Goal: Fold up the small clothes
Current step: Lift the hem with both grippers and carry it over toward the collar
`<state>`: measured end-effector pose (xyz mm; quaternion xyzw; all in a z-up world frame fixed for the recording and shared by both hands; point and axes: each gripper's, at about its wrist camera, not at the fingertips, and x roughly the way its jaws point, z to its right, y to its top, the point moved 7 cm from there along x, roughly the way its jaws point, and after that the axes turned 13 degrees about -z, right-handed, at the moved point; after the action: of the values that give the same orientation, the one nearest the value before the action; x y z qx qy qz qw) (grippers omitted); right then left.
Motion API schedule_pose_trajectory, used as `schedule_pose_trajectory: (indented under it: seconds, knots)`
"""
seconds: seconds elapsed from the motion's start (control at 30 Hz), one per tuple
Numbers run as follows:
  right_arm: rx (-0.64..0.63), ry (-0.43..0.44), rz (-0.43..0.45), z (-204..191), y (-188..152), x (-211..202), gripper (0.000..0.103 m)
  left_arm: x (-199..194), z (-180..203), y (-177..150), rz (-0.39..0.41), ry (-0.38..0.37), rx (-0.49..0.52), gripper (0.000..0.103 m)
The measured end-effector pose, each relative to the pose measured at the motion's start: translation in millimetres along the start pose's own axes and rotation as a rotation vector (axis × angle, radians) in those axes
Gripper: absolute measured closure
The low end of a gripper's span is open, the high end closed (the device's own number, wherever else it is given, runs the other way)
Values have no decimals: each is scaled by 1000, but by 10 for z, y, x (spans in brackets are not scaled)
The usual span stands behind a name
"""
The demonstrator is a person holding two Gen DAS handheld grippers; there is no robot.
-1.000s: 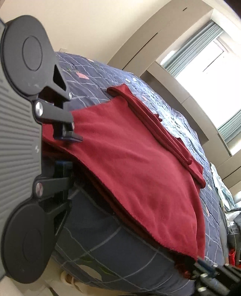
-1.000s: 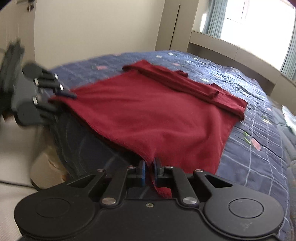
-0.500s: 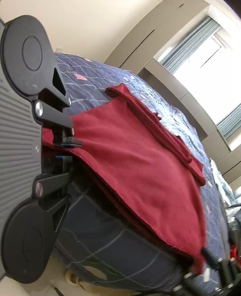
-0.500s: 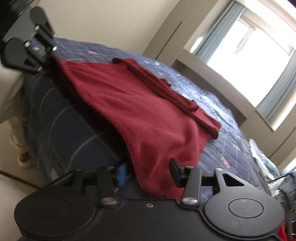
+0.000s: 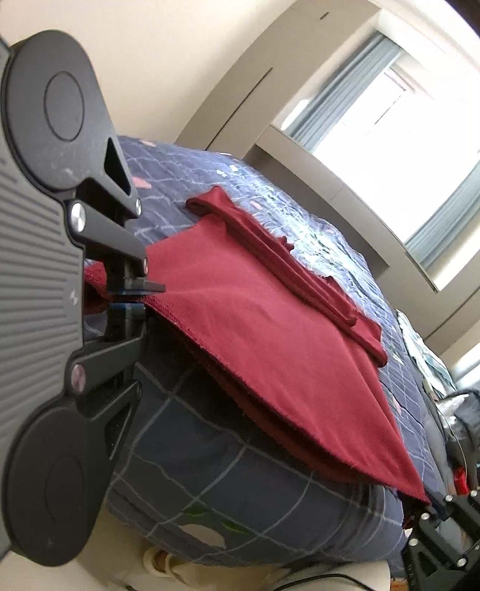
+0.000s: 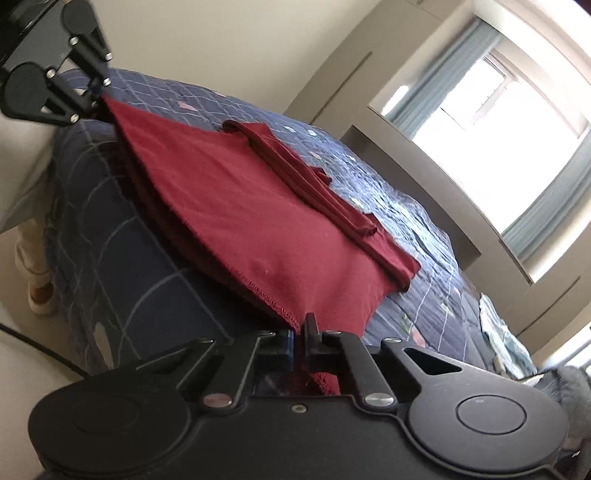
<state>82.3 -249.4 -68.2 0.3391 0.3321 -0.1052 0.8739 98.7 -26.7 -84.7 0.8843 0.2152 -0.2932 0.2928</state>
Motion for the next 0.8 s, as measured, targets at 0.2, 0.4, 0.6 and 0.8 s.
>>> schedule_pose_trajectory:
  seconds: [0.2,0.4,0.6,0.8]
  knots:
    - [-68,119,-35,-122,-62,-407,99,-370,-52,-322,-18,-97,70,101]
    - [2,373,-128,-223,-176,-844,99,-712,-130,-535,-57,-248,79,101]
    - [195,489,-115,162,-3,-829,99,-621,-574,-296,-64,-366,-86,100]
    - [218,480,-65,603,387,-798,98,-486,-1122,182,-40,-367,-140,100]
